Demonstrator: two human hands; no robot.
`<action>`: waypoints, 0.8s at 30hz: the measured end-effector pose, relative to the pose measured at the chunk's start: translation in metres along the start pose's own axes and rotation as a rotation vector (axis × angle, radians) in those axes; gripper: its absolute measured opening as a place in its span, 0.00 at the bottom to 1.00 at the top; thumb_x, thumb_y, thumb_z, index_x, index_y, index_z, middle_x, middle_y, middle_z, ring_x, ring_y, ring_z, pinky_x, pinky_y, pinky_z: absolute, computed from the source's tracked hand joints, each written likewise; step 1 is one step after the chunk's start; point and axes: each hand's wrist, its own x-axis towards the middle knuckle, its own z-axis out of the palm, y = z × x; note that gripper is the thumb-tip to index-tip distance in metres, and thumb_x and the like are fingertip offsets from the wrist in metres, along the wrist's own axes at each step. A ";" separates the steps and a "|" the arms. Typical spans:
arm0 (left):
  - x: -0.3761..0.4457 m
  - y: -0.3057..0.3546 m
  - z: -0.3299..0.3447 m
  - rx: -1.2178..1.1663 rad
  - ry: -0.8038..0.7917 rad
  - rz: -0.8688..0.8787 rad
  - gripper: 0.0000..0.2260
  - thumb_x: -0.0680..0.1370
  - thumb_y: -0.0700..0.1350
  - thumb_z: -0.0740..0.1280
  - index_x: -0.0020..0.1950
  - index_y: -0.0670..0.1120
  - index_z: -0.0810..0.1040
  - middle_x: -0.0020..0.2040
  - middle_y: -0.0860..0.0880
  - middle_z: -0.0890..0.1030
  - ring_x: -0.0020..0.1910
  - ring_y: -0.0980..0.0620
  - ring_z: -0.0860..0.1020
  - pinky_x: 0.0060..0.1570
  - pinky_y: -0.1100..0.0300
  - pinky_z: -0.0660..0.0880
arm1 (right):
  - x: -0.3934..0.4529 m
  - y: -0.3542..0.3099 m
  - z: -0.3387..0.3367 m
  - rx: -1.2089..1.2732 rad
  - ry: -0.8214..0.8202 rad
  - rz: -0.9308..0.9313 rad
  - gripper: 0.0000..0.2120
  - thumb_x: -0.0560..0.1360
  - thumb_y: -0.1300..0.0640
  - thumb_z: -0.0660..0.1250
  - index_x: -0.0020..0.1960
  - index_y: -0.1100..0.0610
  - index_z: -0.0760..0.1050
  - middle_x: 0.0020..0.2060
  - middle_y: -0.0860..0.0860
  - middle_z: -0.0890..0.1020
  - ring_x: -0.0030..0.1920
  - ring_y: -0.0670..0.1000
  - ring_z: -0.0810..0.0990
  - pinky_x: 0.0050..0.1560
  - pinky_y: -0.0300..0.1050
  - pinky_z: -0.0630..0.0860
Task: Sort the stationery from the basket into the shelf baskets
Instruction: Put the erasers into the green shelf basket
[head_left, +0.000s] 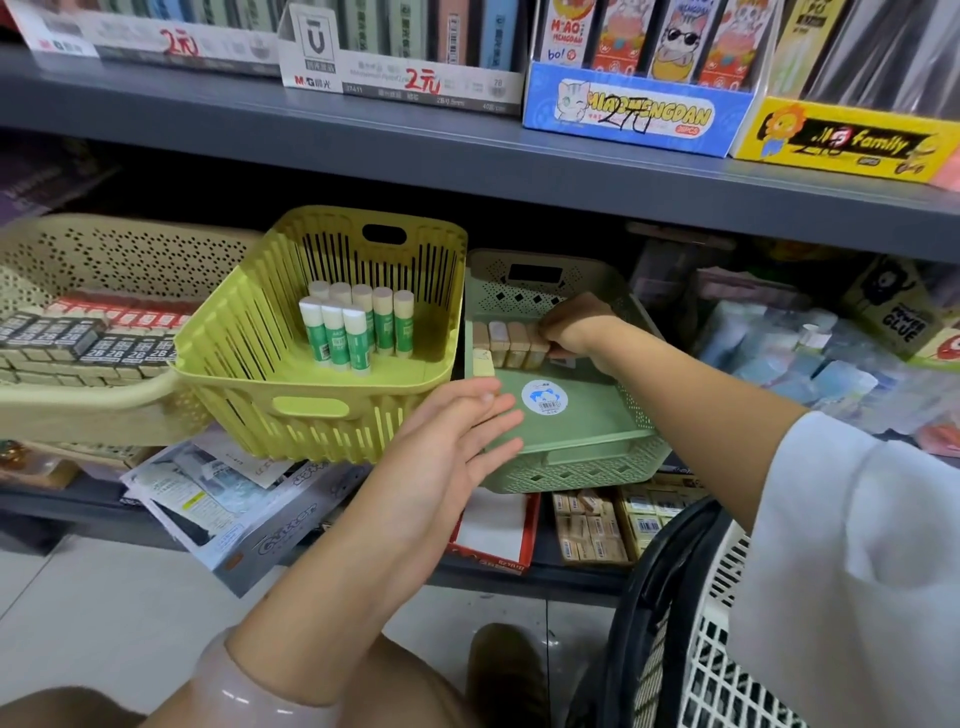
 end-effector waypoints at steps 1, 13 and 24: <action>0.000 0.000 0.000 0.003 -0.002 0.003 0.10 0.78 0.38 0.59 0.50 0.45 0.79 0.54 0.44 0.81 0.53 0.51 0.81 0.51 0.58 0.78 | -0.001 0.001 -0.002 0.010 -0.027 -0.019 0.05 0.75 0.65 0.61 0.44 0.59 0.76 0.47 0.57 0.80 0.28 0.40 0.80 0.52 0.45 0.79; -0.025 -0.003 0.030 0.117 -0.199 0.071 0.10 0.78 0.41 0.58 0.52 0.45 0.78 0.52 0.46 0.83 0.53 0.48 0.81 0.53 0.56 0.77 | -0.123 0.020 -0.069 0.218 -0.190 -0.413 0.09 0.79 0.63 0.58 0.56 0.61 0.75 0.44 0.55 0.82 0.41 0.48 0.80 0.44 0.38 0.79; -0.071 -0.123 0.117 0.760 -0.496 -0.289 0.08 0.81 0.46 0.57 0.55 0.51 0.75 0.53 0.51 0.79 0.51 0.55 0.79 0.54 0.60 0.74 | -0.231 0.203 -0.095 -0.080 -0.402 -0.204 0.07 0.78 0.61 0.61 0.54 0.57 0.76 0.39 0.47 0.78 0.38 0.43 0.77 0.37 0.29 0.74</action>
